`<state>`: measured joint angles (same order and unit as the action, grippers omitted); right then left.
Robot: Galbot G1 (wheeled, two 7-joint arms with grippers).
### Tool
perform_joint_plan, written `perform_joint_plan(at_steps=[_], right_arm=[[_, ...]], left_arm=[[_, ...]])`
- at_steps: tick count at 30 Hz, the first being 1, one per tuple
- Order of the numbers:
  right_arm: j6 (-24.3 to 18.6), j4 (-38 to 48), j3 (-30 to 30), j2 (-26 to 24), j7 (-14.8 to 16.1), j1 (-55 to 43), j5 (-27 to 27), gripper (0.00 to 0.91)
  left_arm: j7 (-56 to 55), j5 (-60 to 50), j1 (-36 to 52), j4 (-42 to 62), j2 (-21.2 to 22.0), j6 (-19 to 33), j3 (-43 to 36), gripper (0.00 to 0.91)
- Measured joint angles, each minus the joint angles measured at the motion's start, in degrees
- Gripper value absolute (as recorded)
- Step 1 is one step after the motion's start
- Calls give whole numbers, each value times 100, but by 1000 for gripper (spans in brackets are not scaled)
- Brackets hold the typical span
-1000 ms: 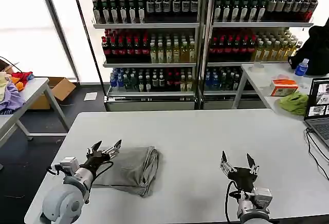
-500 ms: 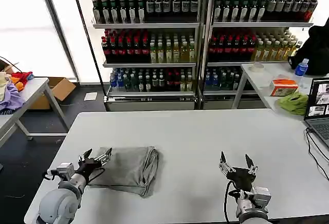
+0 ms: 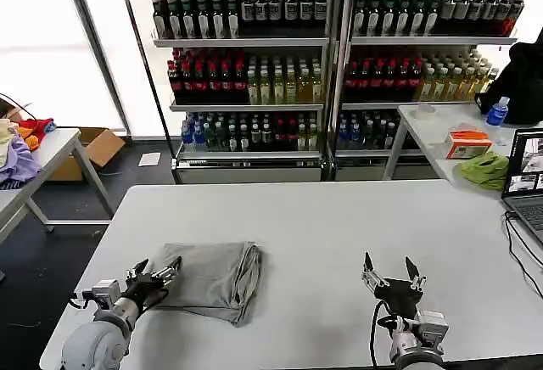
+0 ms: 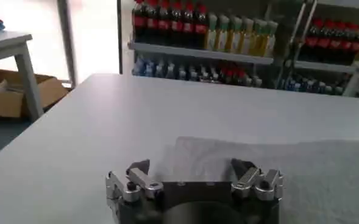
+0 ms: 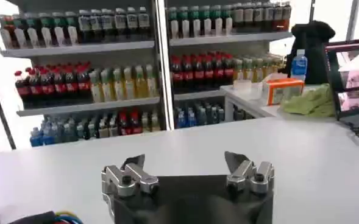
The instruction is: Fold and organize the clothes.
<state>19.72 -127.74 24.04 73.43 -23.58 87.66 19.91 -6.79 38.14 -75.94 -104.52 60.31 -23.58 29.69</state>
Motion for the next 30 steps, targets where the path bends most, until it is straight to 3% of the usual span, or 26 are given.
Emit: perform_joint_plan(at_steps=[20, 30], right_arm=[[-26, -62, 45, 35, -53, 66, -32, 907], [6, -91, 79, -4, -74, 2, -6, 907]], left_arm=[[290, -87, -290, -125, 191, 131, 66, 0], [435, 109, -323, -258, 0, 195, 579, 0]])
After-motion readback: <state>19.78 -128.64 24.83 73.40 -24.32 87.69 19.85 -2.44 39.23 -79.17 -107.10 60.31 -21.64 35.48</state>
